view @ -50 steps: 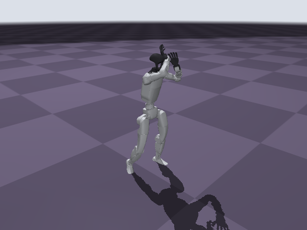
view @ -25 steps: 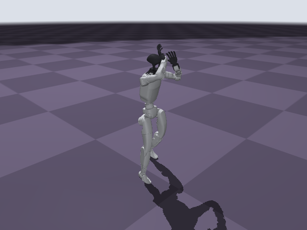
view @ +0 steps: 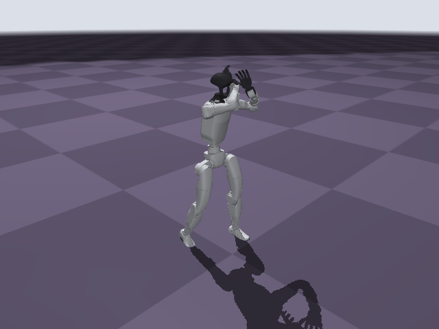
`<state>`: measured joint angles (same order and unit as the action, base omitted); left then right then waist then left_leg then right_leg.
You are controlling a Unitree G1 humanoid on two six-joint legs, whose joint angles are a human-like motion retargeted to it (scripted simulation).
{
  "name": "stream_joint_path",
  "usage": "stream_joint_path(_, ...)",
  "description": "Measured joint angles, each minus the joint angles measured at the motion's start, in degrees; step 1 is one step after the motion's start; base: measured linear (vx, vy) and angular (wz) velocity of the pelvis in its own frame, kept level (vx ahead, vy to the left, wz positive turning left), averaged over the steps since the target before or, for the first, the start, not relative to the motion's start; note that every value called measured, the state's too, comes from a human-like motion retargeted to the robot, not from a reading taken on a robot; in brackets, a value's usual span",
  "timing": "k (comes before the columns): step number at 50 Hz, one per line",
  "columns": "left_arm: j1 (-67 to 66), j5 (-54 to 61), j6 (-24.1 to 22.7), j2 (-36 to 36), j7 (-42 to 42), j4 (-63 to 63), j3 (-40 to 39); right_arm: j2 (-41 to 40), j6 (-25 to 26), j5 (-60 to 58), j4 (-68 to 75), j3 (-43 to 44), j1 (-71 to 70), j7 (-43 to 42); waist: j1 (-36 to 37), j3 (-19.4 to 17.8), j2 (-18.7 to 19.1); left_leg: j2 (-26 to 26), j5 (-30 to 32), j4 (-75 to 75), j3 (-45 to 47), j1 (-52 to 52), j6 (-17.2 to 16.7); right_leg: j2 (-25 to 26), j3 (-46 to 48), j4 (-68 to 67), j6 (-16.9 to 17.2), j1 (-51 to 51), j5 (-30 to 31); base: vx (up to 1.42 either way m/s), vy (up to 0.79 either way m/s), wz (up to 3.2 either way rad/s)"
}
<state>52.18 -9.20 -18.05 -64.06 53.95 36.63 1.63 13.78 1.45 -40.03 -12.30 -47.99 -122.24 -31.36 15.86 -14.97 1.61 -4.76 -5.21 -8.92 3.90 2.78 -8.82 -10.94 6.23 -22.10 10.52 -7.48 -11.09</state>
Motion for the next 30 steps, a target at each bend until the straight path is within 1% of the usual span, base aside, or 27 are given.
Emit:
stream_joint_path(2, 0.9, 0.1, 0.2, 0.4, 0.3, -0.3, 0.0, 0.7, 1.8, -3.7, 0.0, 0.3, -0.8, 0.7, -0.7, -1.6, -0.2, 0.2, -2.0, -1.2, 0.1, -2.1, 0.2, -0.8, -0.8, -9.4, -1.0, 2.9, 2.1, 0.44, 0.22, 0.09)
stream_joint_path(3, 1.0, 1.8, -1.5, 1.1, 0.0, 0.3, 0.7, 0.0, 0.7, -0.8, -0.7, 0.0, 0.0, 0.9, -1.2, -2.0, -0.2, 0.1, -2.7, -1.1, 0.2, -3.4, 0.1, -1.0, -1.5, -14.5, -1.5, 4.8, 4.3, 0.43, 0.21, 0.12)
stream_joint_path(4, 1.1, 1.2, -0.6, 1.1, 0.1, -0.2, 0.7, -0.2, 0.3, 0.4, -1.0, -0.2, 0.3, 1.1, -1.6, -2.2, -0.1, 0.0, -3.1, -0.8, 0.2, -4.5, 0.2, -0.9, -2.3, -19.6, -1.7, 7.2, 7.0, 0.42, 0.2, 0.14)
stream_joint_path(5, 1.2, -0.8, 1.6, 0.8, 0.4, -1.1, 0.4, 0.0, 0.3, 0.7, -1.1, -0.3, 0.6, 1.4, -2.1, -2.2, 0.1, -0.1, -3.4, -0.4, 0.1, -5.6, 0.4, -0.8, -3.1, -24.9, -1.9, 9.9, 9.8, 0.4, 0.18, 0.18)
stream_joint_path(6, 1.4, -1.2, 2.2, 0.8, 0.5, -1.2, 0.6, 0.0, 0.5, 0.8, -0.9, -0.5, 0.4, 1.7, -2.7, -2.2, 0.2, -0.2, -3.7, -0.1, -0.1, -6.3, 0.5, -0.8, -3.4, -29.3, -2.0, 12.8, 11.7, 0.39, 0.16, 0.21)
stream_joint_path(7, 1.7, -1.8, 2.8, 0.8, 0.6, -1.4, 0.8, 0.5, 1.8, -2.4, -0.1, -0.7, -0.4, 1.8, -3.2, -2.2, 0.3, -0.4, -4.0, 0.1, -0.3, -6.8, 0.7, -1.0, -3.3, -33.4, -2.2, 15.7, 12.8, 0.38, 0.15, 0.23)
stream_joint_path(8, 2.0, -2.5, 3.4, 0.8, 0.7, -1.8, 0.7, 2.2, 5.4, -12.3, 2.2, -0.7, -2.7, 1.8, -3.8, -2.1, 0.4, -0.5, -4.2, 0.2, -0.5, -7.2, 0.9, -1.4, -2.7, -36.5, -2.7, 18.4, 12.7, 0.38, 0.13, 0.23)
stream_joint_path(10, 2.5, -3.0, 4.3, 0.9, 0.5, -2.3, 0.8, 4.2, 10.6, -25.1, 5.4, -0.6, -5.2, 2.5, -4.8, -2.0, 0.8, -1.0, -4.9, 0.1, -0.9, -8.1, 1.0, -2.6, -0.5, -39.5, -3.9, 22.2, 10.9, 0.37, 0.1, 0.26)
stream_joint_path(11, 3.3, -2.3, 3.9, 0.9, 0.3, -2.5, 1.6, 1.5, 5.4, -9.8, 2.2, -0.9, -2.4, 2.5, -5.8, -2.2, 0.8, -1.0, -5.4, 0.0, -1.2, -8.3, 0.8, -3.1, 0.8, -38.7, -3.9, 23.4, 9.9, 0.37, 0.07, 0.32)
stream_joint_path(12, 3.8, -1.9, 3.7, 1.0, 0.2, -2.7, 2.1, 0.3, 2.9, -2.5, 0.8, -0.9, -1.2, 2.4, -6.6, -2.2, 0.9, -1.1, -5.8, -0.1, -1.5, -8.6, 0.6, -3.4, 2.0, -37.3, -3.8, 24.4, 9.1, 0.37, 0.06, 0.32)
stream_joint_path(13, 3.9, -2.4, 3.7, 1.3, 0.2, -3.0, 2.1, 2.3, 5.8, -11.7, 3.0, -0.7, -3.1, 2.0, -7.1, -2.2, 1.1, -1.2, -6.1, 0.1, -1.6, -9.0, 0.5, -3.4, 3.1, -34.6, -3.6, 25.1, 8.5, 0.38, 0.04, 0.27)
stream_joint_path(14, 4.2, -2.0, 3.5, 1.7, 0.1, -3.1, 2.5, 1.9, 5.3, -9.8, 2.7, -0.7, -2.7, 2.1, -7.6, -2.3, 1.1, -1.2, -6.4, 0.4, -1.7, -9.6, 0.3, -3.4, 4.1, -30.9, -3.2, 25.3, 8.2, 0.39, 0.02, 0.22)
stream_joint_path(15, 4.7, -1.1, 3.2, 2.0, 0.0, -3.1, 3.1, 0.2, 3.1, -2.3, 1.2, -0.8, -1.1, 2.4, -8.1, -2.4, 1.1, -1.2, -6.7, 0.7, -1.8, -10.3, -0.1, -3.3, 5.0, -26.6, -2.7, 25.2, 7.9, 0.42, 0.0, 0.24)
stream_joint_path(16, 0.9, 9.6, -4.2, 4.3, -3.6, -0.9, 3.1, -0.7, 1.7, 1.1, -0.1, 0.9, 3.8, 1.0, -9.0, 1.0, 0.8, -1.2, -7.2, 1.0, -2.0, -10.8, -0.6, -3.1, 6.3, -20.8, -2.2, 24.5, 7.7, 0.45, -0.02, 0.25)
stream_joint_path(17, -0.8, 13.5, -6.8, 5.1, -5.1, -0.2, 2.7, 0.0, 3.6, -4.2, 0.7, 1.7, 4.7, 1.3, -9.5, 2.4, 0.6, -1.0, -7.6, 1.1, -2.1, -11.3, -1.0, -2.9, 7.2, -15.1, -1.7, 23.8, 7.6, 0.46, -0.04, 0.23)
stream_joint_path(18, 1.7, 4.0, 0.1, 3.3, -2.4, -2.5, 1.5, 4.2, 12.2, -27.0, 5.8, 0.9, -2.4, 4.7, -9.4, -0.3, 0.4, -0.3, -7.9, 1.0, -2.1, -12.1, -0.7, -2.8, 7.2, -9.4, -0.9, 23.0, 7.4, 0.45, -0.06, 0.23)
stream_joint_path(19, 3.4, 4.3, -1.4, 4.0, -1.9, -2.2, 2.4, 4.0, 11.1, -24.0, 5.7, 0.0, -3.8, 4.1, -9.6, -2.0, -0.1, 0.3, -8.5, 0.6, -2.2, -12.9, -0.9, -2.5, 6.6, -3.7, 0.3, 21.6, 8.0, 0.44, -0.08, 0.26)
stream_joint_path(20, 4.6, 9.6, -6.9, 6.1, -2.6, -0.6, 4.4, 1.6, 5.2, -8.0, 3.0, -1.0, -2.2, 1.5, -10.0, -3.1, -0.7, 0.9, -9.1, 0.2, -2.3, -13.8, -1.3, -2.0, 5.8, 1.9, 1.6, 20.0, 8.9, 0.48, -0.11, 0.33)
stream_joint_path(21, 4.4, 5.1, -2.4, 4.8, -1.8, -2.6, 3.4, 1.1, 3.8, -3.2, 1.9, -0.6, -0.4, 1.6, -10.3, -2.6, -1.2, 1.6, -9.6, -1.0, -2.6, -14.3, -1.0, -1.7, 4.1, 5.8, 2.5, 18.7, 10.9, 0.5, -0.13, 0.36)
stream_joint_path(22, 3.3, 2.3, 0.8, 4.0, -1.5, -3.9, 2.4, 1.2, 3.7, -2.9, 1.5, 0.1, 1.4, 1.4, -10.7, -1.3, -1.7, 2.1, -10.0, -2.4, -2.9, -14.4, -0.7, -1.5, 2.6, 8.9, 3.1, 17.5, 12.9, 0.53, -0.14, 0.35)
stream_joint_path(23, 0.3, 2.7, 1.4, 4.3, -1.9, -3.8, 1.3, 2.5, 6.1, -11.3, 2.4, 1.4, 3.4, 0.3, -10.9, 1.5, -2.0, 2.4, -10.2, -4.4, -3.2, -14.0, -0.2, -1.3, 1.5, 10.7, 3.2, 16.6, 14.7, 0.53, -0.14, 0.29)
stream_joint_path(25, -4.1, 4.2, 1.8, 5.1, -2.4, -3.0, -0.9, 3.1, 7.1, -16.8, 2.1, 2.5, 6.4, -0.4, -10.8, 4.2, -2.1, 2.8, -9.8, -9.7, -3.7, -12.8, 0.3, -1.5, 0.9, 11.4, 2.5, 14.6, 15.6, 0.5, -0.15, 0.18)
stream_joint_path(26, -2.4, 3.5, 2.0, 5.7, -2.0, -2.5, -1.2, 4.7, 10.1, -23.7, 4.1, 0.7, 0.9, 2.3, -10.2, 0.9, -1.7, 3.0, -8.6, -13.6, -3.9, -11.5, 0.6, -1.8, 1.0, 10.8, 1.6, 13.7, 14.6, 0.45, -0.16, 0.09)
stream_joint_path(27, -2.5, 4.0, 1.9, 6.1, -2.0, -1.9, -1.7, 4.8, 9.9, -22.2, 3.8, 0.0, -0.3, 3.4, -9.9, -0.2, -1.4, 3.1, -7.1, -17.8, -4.2, -9.9, 0.5, -2.1, 1.3, 10.3, 1.0, 12.8, 13.7, 0.44, -0.16, 0.12)
stream_joint_path(28, -6.3, 7.0, 1.4, 6.3, -2.9, -1.2, -2.7, 1.8, 3.4, -3.8, -1.0, 1.3, 6.9, 1.0, -10.0, 3.1, -1.2, 3.1, -5.1, -22.7, -4.8, -7.7, -0.3, -2.2, 1.8, 9.8, 1.0, 12.0, 12.6, 0.44, -0.16, 0.15)
stream_joint_path(29, -6.5, 7.4, 0.9, 6.4, -3.0, -0.4, -2.9, 1.0, 0.8, 3.7, -2.4, 0.6, 6.9, 1.0, -9.8, 2.2, -1.1, 3.3, -2.8, -27.6, -5.0, -5.2, -0.8, -2.5, 2.0, 9.8, 1.0, 11.1, 11.9, 0.41, -0.16, 0.14)
stream_joint_path(30, -4.9, 6.4, 0.5, 6.6, -2.5, 0.5, -2.7, 1.3, 0.2, 5.8, -2.2, -1.2, 3.1, 2.1, -9.3, -0.8, -0.9, 3.7, -0.5, -32.4, -5.1, -2.7, -1.3, -2.9, 2.1, 10.0, 1.0, 10.2, 11.3, 0.39, -0.14, 0.1)
